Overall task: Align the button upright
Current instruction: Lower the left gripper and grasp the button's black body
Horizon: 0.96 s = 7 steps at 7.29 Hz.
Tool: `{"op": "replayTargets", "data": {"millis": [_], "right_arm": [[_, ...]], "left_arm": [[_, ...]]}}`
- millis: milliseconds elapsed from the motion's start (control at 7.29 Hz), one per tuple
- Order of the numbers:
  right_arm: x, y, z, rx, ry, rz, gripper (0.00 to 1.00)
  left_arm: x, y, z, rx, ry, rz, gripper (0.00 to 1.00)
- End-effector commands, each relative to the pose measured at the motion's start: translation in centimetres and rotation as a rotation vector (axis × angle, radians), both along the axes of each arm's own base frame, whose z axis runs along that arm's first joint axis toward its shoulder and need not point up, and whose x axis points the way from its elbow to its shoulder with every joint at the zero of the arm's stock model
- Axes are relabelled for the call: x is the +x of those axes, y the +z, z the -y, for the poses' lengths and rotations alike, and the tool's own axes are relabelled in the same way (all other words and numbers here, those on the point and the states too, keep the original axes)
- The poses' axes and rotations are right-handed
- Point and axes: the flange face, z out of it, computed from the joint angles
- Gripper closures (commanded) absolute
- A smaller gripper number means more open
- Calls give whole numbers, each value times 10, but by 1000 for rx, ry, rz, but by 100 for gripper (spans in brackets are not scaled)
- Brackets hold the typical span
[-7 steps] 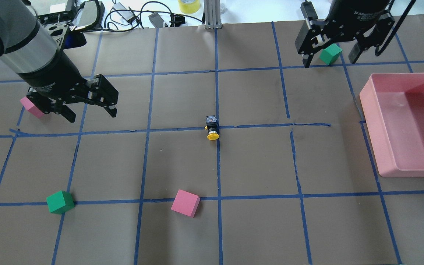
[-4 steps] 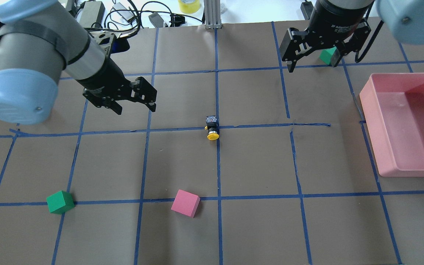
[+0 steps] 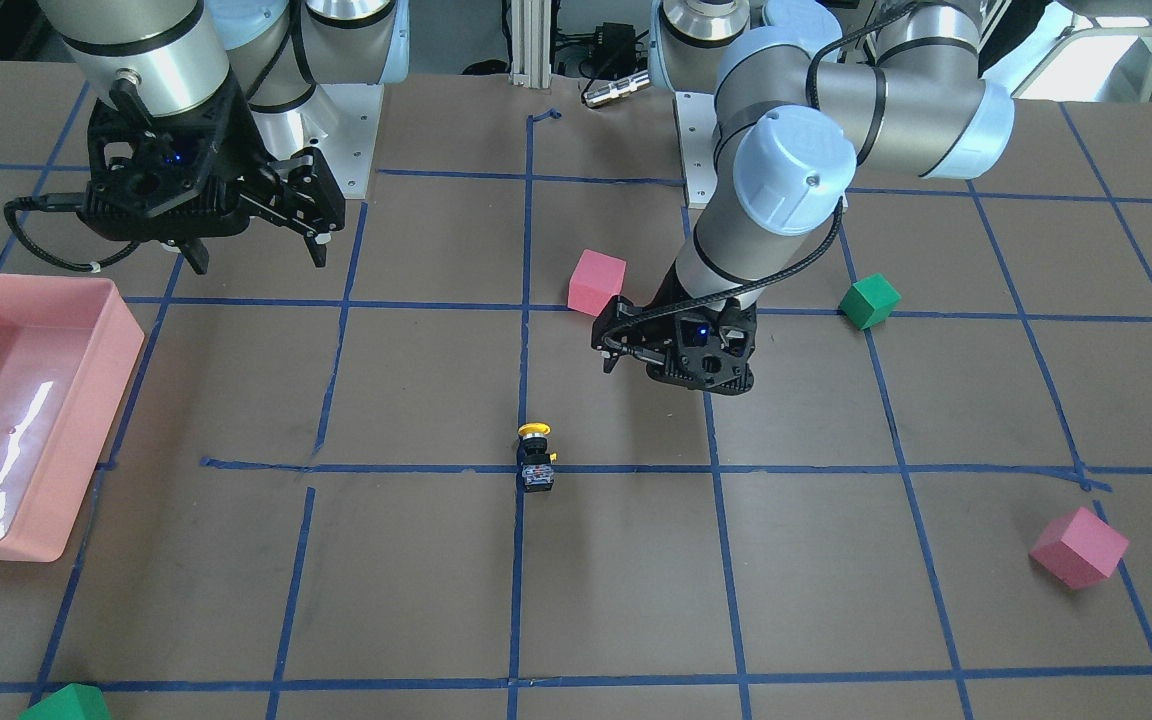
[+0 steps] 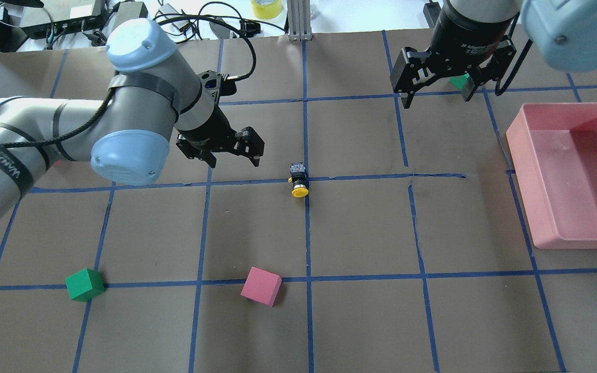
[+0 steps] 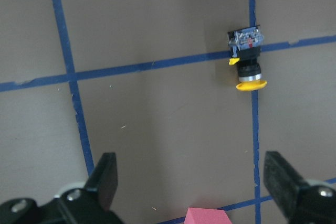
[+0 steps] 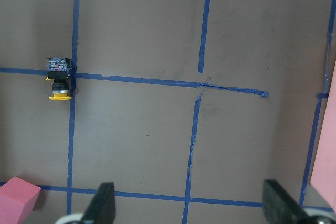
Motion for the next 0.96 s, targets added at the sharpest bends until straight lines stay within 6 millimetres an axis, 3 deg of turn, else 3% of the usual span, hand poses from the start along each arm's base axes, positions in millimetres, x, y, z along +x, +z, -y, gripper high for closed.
{"op": "replayTargets", "data": {"millis": [0,274,549,823], "right_arm": [[-1,-2,0,7,-2,0,0],[-1,-8,-1,19,-2,0,0],[-1,-8,-1,21,-2,0,0],[-1,-9,-2,24,-2,0,0]], "left_arm": [[-41,-39,8,-15,101,0,0],[-74,-65,7,-43,75,-7,0],[-81,-103,12,-13,78,4,0],[-94,-124,10,-4,75,2,0]]}}
